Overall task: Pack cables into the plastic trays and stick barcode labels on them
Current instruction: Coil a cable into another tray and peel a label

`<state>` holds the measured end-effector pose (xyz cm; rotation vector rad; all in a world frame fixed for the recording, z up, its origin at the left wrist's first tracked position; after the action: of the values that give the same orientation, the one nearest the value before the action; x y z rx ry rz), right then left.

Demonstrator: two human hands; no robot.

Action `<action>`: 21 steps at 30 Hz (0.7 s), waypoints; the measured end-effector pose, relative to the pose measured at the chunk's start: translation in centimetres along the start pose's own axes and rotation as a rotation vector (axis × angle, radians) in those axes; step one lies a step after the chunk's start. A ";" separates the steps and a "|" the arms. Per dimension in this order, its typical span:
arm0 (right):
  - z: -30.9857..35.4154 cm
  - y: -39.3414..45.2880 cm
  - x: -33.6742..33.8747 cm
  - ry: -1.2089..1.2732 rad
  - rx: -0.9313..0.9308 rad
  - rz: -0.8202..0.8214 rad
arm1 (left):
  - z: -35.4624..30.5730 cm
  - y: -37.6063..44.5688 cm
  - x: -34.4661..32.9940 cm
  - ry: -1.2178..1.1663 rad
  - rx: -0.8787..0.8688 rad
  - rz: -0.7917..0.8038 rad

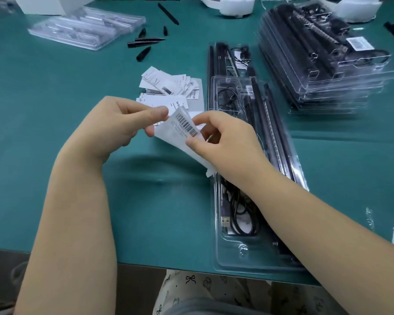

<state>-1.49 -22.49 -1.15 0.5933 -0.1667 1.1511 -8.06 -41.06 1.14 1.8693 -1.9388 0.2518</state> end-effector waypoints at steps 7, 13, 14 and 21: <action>0.6 -0.1 0.2 0.140 -0.007 0.087 | -1.1 -0.8 -1.8 -0.024 -0.054 0.176; 0.4 0.2 0.5 0.221 -0.103 0.059 | -1.4 -1.1 -2.1 -0.078 -0.079 0.293; 0.3 0.3 0.5 0.225 -0.109 0.057 | -1.6 -1.2 -2.3 -0.095 -0.085 0.308; 0.2 0.5 0.6 0.255 -0.131 0.053 | -1.5 -1.1 -2.5 -0.138 -0.093 0.337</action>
<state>-1.67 -22.01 -0.53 0.3248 -0.0389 1.2465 -6.73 -38.21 1.23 1.5300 -2.3148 0.1320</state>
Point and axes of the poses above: each hand's wrist, its own y-axis towards the middle knuckle, its own x-axis out of the back of the hand, z = x × y, the point moved 2 cm from there along y, towards the middle knuckle, and after that the axes turned 15 degrees about -z, right-handed, at the moved point
